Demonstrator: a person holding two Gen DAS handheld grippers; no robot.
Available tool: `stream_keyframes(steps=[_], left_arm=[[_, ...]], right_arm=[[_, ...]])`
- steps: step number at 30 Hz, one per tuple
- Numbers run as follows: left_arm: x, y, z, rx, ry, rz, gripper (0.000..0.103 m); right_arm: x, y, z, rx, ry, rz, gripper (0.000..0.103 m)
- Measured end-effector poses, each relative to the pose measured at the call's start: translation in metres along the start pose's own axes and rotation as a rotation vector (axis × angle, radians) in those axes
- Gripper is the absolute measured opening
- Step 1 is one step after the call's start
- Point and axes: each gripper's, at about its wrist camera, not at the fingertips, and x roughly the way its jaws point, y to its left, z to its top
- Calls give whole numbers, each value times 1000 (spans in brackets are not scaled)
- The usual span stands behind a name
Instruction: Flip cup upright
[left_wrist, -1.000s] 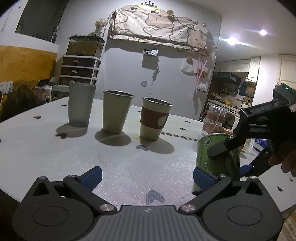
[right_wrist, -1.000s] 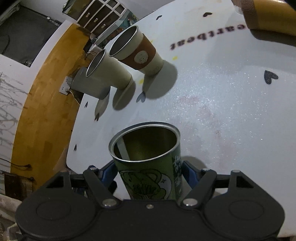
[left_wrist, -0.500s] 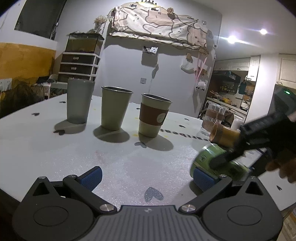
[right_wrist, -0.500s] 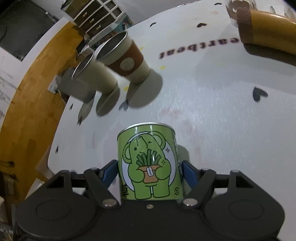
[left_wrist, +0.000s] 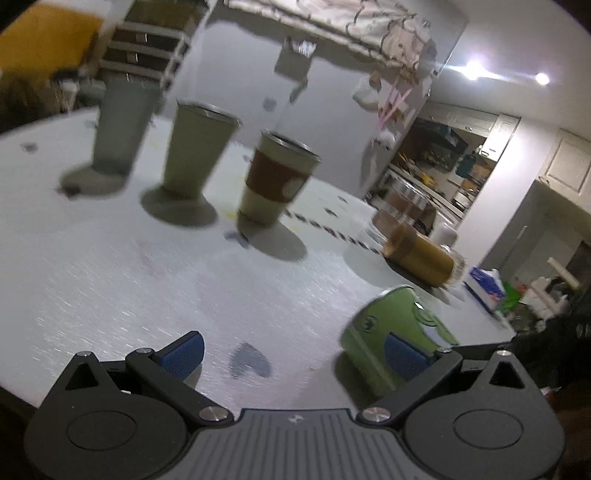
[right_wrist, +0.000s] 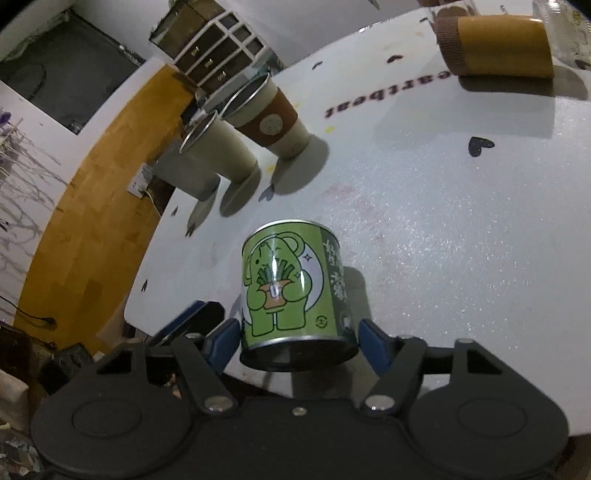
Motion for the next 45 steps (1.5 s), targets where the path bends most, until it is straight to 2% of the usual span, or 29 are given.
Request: stream_keyframes(steps=[6, 9, 12, 14, 21, 22, 26, 30, 35, 37, 40, 42, 43, 44, 45], left_arm=[[19, 0, 16, -104, 96, -92, 95], [33, 0, 21, -191, 156, -138, 94], [50, -2, 25, -323, 233, -188, 93], [59, -4, 24, -384, 257, -220, 93], [78, -17, 26, -412, 270, -254, 93], [79, -19, 26, -402, 271, -255, 92], [75, -23, 27, -327, 245, -268, 75], [64, -30, 29, -241, 207, -280, 75], [38, -51, 28, -17, 91, -273, 74], [27, -64, 24, 103, 32, -241, 74], [22, -81, 17, 260, -35, -129, 73], [25, -83, 18, 286, -42, -111, 73], [28, -84, 21, 294, -46, -103, 73], [30, -85, 23, 306, -57, -92, 73], [32, -87, 26, 324, -76, -78, 73]], right_arm=[[-1, -5, -16, 18, -97, 45, 71], [-2, -14, -23, 49, -136, 78, 71], [-2, -23, -26, 86, -158, 110, 71], [-3, -26, -28, 95, -171, 125, 71], [-4, -26, -33, 69, -190, 138, 71], [-4, -25, -33, 60, -190, 138, 71], [-8, -17, -37, -17, -207, 112, 70], [-14, -1, -49, -177, -266, 40, 70], [-12, 20, -63, -382, -309, -58, 70], [-9, 30, -72, -474, -333, -122, 70], [-6, 40, -82, -557, -377, -209, 69], [-6, 42, -86, -591, -408, -245, 75], [-7, 42, -88, -597, -415, -259, 87], [-8, 41, -89, -601, -424, -273, 94], [-9, 41, -91, -603, -442, -283, 94]])
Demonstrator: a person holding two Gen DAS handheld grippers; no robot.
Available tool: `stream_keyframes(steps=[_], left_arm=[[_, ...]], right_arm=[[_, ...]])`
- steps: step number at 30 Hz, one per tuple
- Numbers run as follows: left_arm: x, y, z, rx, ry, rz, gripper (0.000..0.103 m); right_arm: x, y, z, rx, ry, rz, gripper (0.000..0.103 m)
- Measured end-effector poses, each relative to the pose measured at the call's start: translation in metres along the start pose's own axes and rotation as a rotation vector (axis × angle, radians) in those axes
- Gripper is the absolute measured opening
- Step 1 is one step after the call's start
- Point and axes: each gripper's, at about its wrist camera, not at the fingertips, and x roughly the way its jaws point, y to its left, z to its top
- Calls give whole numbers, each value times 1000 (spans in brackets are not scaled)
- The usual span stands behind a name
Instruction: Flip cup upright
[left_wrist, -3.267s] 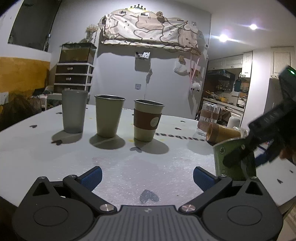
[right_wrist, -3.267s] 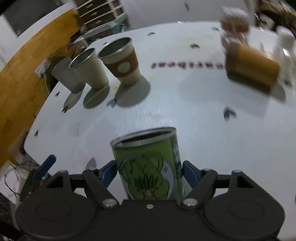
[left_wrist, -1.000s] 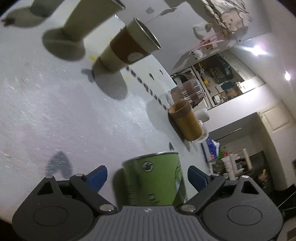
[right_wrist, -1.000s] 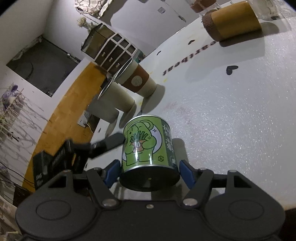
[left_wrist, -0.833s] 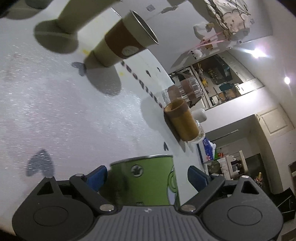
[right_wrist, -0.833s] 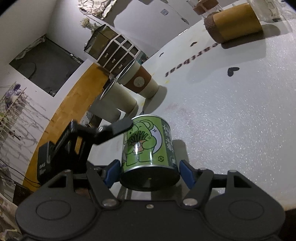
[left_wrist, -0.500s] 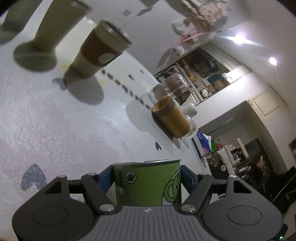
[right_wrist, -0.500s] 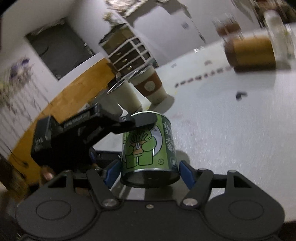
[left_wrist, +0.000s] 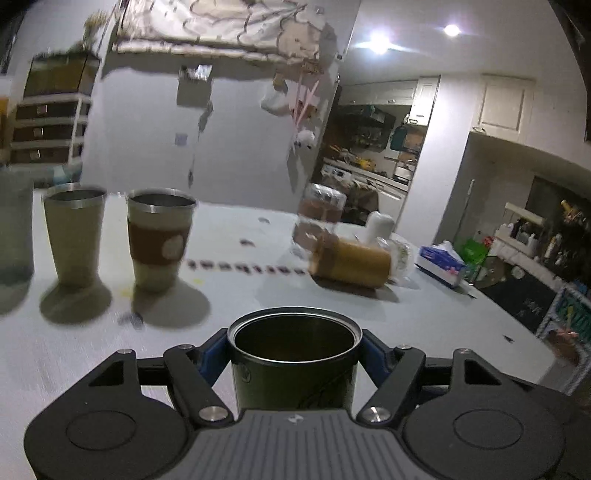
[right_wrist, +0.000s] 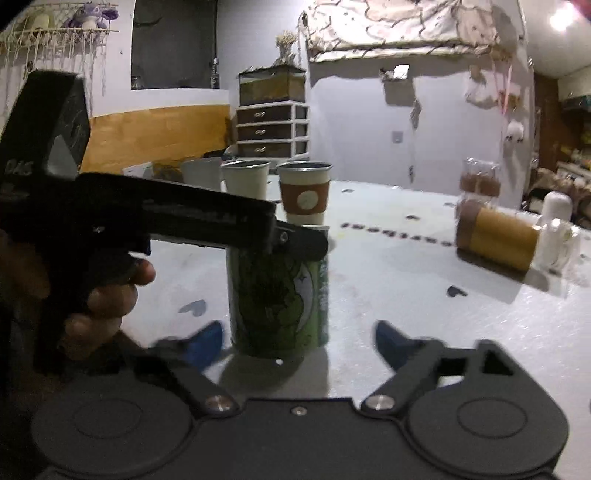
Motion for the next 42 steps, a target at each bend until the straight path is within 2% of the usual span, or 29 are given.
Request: stream_keyframes(steps=[3, 6, 8, 11, 16, 20, 28, 32, 33, 35, 42], left_arm=[[13, 0, 13, 40, -54, 50, 73], [38, 3, 30, 10, -86, 78, 73], [59, 4, 41, 8, -106, 124, 73], [94, 3, 53, 22, -100, 190, 73], [138, 2, 59, 52, -47, 254, 73], [157, -3, 57, 116, -66, 318, 73], [176, -4, 56, 146, -117, 394, 74], [179, -4, 55, 144, -101, 382, 77], [179, -3, 54, 140, -86, 373, 85], [178, -2, 53, 128, -57, 360, 95], [132, -2, 39, 105, -40, 262, 99]], right_arm=[[-7, -2, -2, 27, -24, -35, 95], [-7, -13, -6, 91, -27, -69, 95], [-8, -19, -8, 114, -28, -100, 95], [-10, -27, -8, 138, -38, -134, 97], [-17, -35, -11, 152, -59, -172, 98], [-21, -40, -13, 157, -65, -186, 98], [-23, -41, -15, 149, -78, -182, 98], [-22, -41, -16, 152, -75, -181, 98], [-22, -40, -16, 151, -75, -180, 98], [-22, -39, -16, 147, -78, -178, 98], [-28, -37, -9, 132, -116, -207, 98]])
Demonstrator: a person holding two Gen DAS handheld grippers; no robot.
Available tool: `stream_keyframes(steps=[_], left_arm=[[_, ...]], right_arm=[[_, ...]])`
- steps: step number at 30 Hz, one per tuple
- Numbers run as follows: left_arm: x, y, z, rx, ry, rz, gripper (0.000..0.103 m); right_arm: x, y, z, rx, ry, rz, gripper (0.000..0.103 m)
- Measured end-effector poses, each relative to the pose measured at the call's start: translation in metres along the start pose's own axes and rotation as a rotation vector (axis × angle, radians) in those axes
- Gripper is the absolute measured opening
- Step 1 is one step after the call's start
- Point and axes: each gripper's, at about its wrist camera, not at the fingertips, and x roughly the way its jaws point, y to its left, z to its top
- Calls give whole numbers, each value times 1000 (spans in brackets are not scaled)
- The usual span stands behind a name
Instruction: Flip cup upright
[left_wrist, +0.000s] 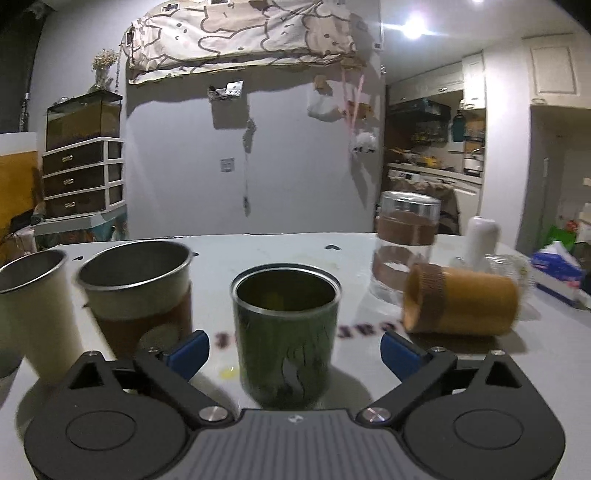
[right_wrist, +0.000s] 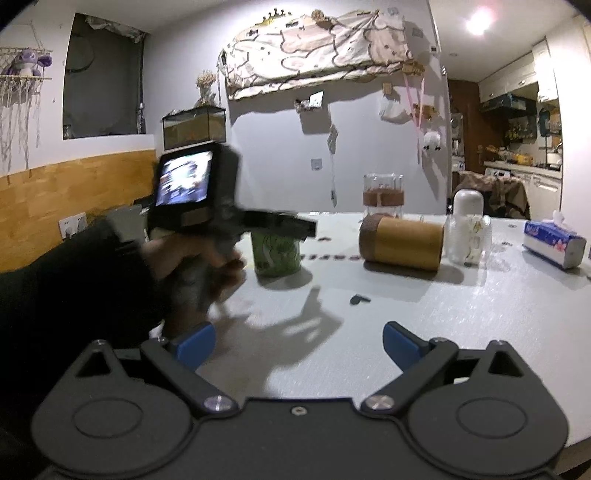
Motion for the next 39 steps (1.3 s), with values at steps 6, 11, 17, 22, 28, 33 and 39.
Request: stream_keyframes(steps=[6, 11, 17, 22, 28, 33, 39], left_arm=[[-59, 17, -11, -1, -44, -28, 102], [-104, 32, -19, 10, -81, 5, 103], [-144, 48, -33, 12, -90, 30, 103], [-170, 53, -48, 5, -110, 39, 103], [-190, 57, -57, -13, -133, 70, 103], [-197, 56, -62, -20, -130, 69, 103], [-198, 54, -66, -15, -117, 69, 103]], right_arm=[[-4, -3, 9, 17, -59, -13, 98], [-2, -2, 16, 37, -78, -15, 100], [1, 4, 19, 22, -86, -22, 101], [3, 6, 18, 1, -89, -36, 102], [2, 8, 16, -9, -93, -53, 103], [1, 9, 14, -15, -97, -63, 103], [0, 11, 13, -38, -114, -82, 103]])
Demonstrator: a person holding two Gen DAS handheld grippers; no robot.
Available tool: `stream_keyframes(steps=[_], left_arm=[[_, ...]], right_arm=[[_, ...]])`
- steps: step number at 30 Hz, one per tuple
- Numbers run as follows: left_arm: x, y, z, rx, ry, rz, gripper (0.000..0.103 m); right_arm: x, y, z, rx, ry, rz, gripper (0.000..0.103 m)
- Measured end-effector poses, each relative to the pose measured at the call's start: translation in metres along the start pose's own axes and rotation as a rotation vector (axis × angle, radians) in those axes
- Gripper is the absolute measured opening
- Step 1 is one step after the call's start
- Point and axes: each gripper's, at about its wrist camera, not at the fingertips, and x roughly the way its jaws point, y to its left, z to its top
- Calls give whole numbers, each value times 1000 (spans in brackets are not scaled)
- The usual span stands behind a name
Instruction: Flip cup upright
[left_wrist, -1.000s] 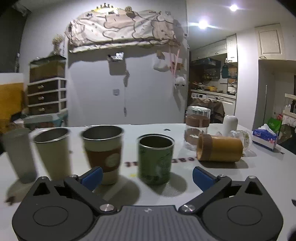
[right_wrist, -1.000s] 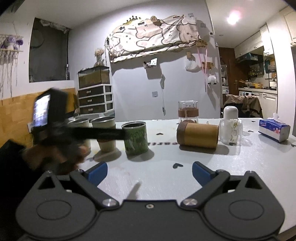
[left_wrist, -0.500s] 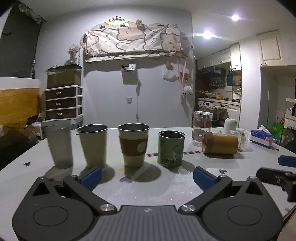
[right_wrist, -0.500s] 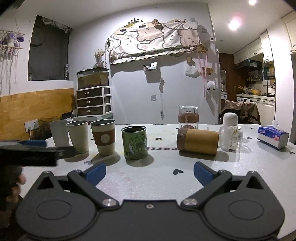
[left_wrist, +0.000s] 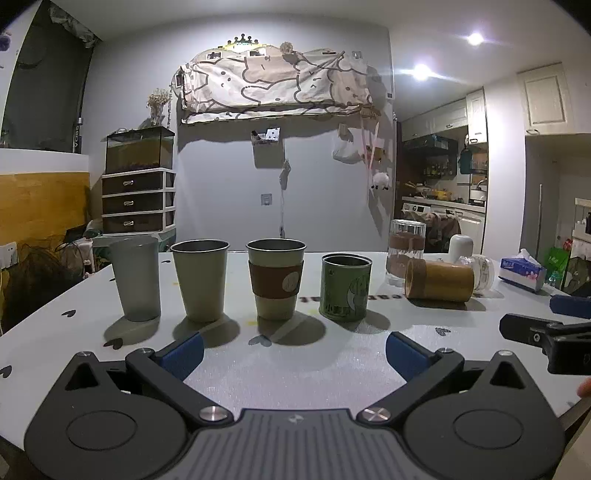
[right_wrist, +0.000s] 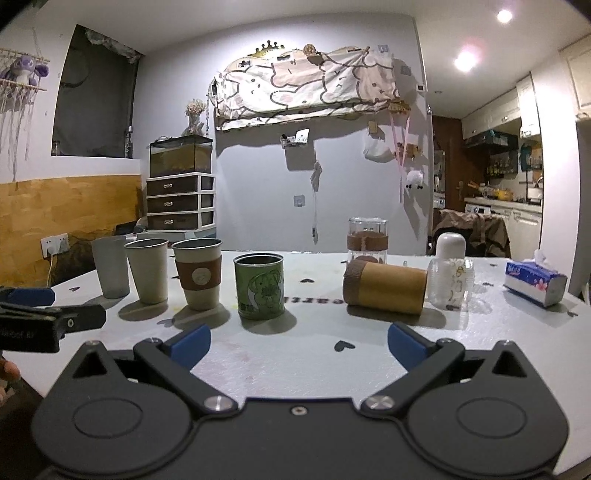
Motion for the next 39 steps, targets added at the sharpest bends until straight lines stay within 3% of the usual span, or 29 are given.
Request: stream_keyframes(steps=[39], left_arm=[[-1, 3, -1, -18, 8, 31, 103]], right_arm=[[0, 1, 0, -23, 2, -24, 103]])
